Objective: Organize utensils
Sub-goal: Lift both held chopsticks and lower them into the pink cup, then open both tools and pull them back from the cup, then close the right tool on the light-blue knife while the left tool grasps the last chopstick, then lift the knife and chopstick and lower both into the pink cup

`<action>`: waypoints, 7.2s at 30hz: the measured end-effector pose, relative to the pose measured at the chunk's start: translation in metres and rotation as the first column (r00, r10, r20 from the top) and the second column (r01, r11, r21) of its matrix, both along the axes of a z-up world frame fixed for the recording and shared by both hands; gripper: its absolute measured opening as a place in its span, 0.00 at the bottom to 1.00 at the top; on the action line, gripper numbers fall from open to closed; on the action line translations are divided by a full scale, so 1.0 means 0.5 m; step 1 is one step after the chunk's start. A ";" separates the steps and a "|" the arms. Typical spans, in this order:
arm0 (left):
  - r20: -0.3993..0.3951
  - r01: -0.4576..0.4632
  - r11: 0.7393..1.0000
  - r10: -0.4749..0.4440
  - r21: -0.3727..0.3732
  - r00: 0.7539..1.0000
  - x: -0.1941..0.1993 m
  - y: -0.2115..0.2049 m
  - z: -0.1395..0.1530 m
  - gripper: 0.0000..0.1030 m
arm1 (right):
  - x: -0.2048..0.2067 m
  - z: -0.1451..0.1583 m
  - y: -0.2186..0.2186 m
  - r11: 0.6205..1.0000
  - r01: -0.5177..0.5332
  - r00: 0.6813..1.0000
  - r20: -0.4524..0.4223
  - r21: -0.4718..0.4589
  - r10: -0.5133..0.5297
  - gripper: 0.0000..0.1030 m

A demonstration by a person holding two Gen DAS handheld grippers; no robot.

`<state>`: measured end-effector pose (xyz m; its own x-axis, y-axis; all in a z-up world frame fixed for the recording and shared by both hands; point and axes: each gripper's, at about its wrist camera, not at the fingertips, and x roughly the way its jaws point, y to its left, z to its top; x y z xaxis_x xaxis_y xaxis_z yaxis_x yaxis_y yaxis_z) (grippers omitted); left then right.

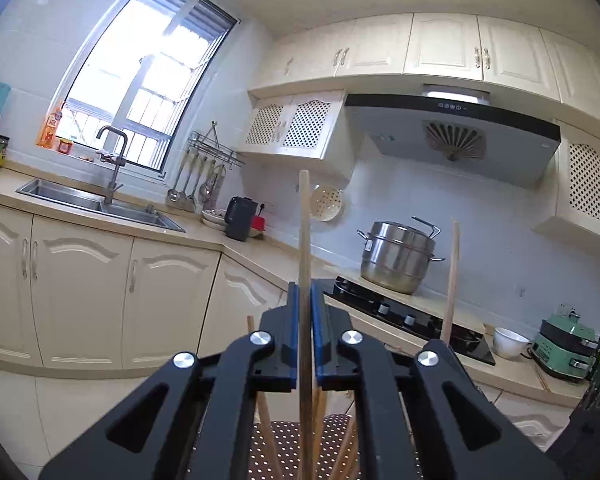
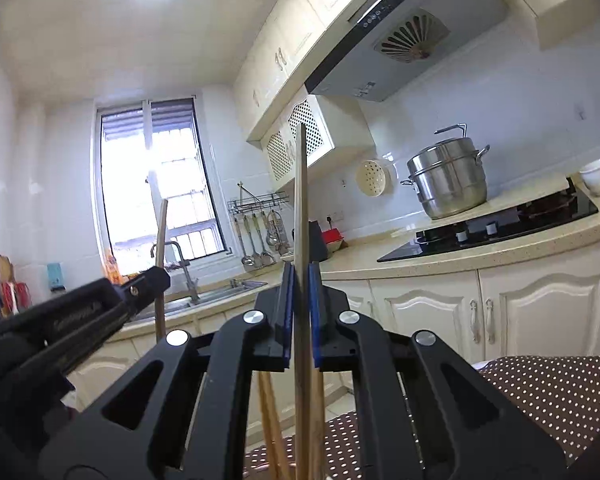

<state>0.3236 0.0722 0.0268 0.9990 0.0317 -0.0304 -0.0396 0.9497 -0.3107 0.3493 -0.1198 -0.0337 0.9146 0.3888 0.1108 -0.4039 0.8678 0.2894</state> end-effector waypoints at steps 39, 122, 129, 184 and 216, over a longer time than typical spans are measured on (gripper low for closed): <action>-0.207 0.100 0.964 -0.048 0.245 0.977 -0.123 -0.009 -0.163 0.33 | -0.111 -0.096 -0.038 0.977 -0.142 0.934 -0.349 -0.156 0.080 0.57; -0.750 0.580 0.734 -0.149 0.353 0.645 -0.080 -0.239 -0.347 0.44 | -0.135 -0.260 -0.222 0.949 -0.106 0.583 -0.791 -0.298 -0.183 0.22; -0.788 0.606 0.720 -0.135 0.338 0.601 -0.048 -0.270 -0.351 0.22 | -0.113 -0.267 -0.208 0.936 -0.091 0.608 -0.764 -0.340 -0.218 0.22; -0.127 0.075 0.996 -0.069 0.039 0.990 -0.056 0.028 0.005 0.06 | -0.026 0.040 -0.021 0.994 -0.095 0.910 -0.399 0.057 0.110 0.21; -0.030 0.047 0.998 -0.046 0.038 0.998 0.045 0.007 -0.078 0.06 | 0.066 -0.048 -0.010 0.986 -0.164 0.908 -0.386 0.033 0.164 0.21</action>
<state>0.3464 0.0759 -0.0123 0.9982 -0.0131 -0.0593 -0.0036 0.9619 -0.2733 0.3823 -0.1249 -0.0577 0.8094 0.5369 -0.2379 -0.3973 0.7990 0.4514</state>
